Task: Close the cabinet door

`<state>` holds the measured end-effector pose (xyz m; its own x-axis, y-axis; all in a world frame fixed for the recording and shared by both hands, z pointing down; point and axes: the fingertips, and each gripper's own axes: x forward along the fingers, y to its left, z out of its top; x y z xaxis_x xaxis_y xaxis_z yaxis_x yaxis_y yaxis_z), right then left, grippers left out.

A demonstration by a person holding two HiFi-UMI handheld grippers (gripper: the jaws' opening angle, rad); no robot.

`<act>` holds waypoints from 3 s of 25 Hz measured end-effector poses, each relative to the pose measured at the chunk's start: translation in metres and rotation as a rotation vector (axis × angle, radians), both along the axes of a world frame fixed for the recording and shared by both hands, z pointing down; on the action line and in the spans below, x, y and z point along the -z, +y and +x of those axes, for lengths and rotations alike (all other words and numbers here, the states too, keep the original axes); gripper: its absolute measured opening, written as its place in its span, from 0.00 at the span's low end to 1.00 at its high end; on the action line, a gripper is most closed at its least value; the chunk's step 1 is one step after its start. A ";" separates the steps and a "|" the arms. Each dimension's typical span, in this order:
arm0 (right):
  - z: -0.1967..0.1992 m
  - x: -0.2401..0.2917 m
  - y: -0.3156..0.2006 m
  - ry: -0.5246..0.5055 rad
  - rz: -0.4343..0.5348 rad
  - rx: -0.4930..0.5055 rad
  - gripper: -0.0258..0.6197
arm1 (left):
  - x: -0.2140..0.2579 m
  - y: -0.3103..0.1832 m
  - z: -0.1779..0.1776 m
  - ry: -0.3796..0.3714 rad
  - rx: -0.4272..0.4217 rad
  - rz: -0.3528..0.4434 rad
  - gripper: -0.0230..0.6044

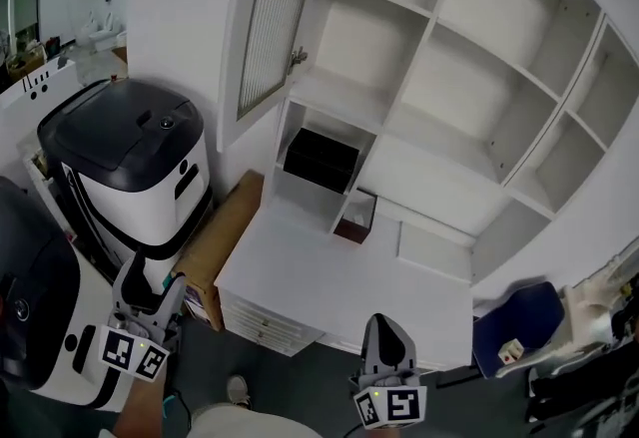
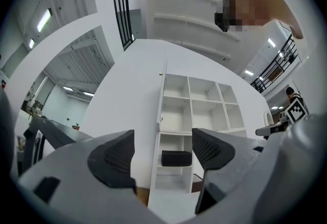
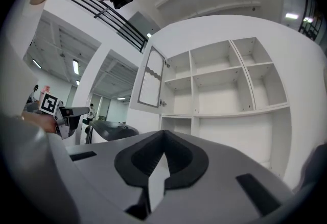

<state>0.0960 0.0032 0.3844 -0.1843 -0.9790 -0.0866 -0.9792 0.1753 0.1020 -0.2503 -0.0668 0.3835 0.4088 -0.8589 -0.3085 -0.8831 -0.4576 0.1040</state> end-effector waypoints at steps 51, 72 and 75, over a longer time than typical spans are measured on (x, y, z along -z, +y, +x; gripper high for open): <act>0.089 0.008 -0.188 -0.032 0.011 -0.051 0.04 | 0.138 -0.218 0.089 -0.063 0.018 0.399 0.17; 0.128 0.006 -0.164 -0.037 0.010 -0.099 0.04 | 0.140 -0.191 0.187 -0.233 0.058 0.481 0.23; 0.137 0.004 -0.161 -0.041 0.008 -0.102 0.04 | 0.140 -0.190 0.203 -0.242 0.050 0.493 0.24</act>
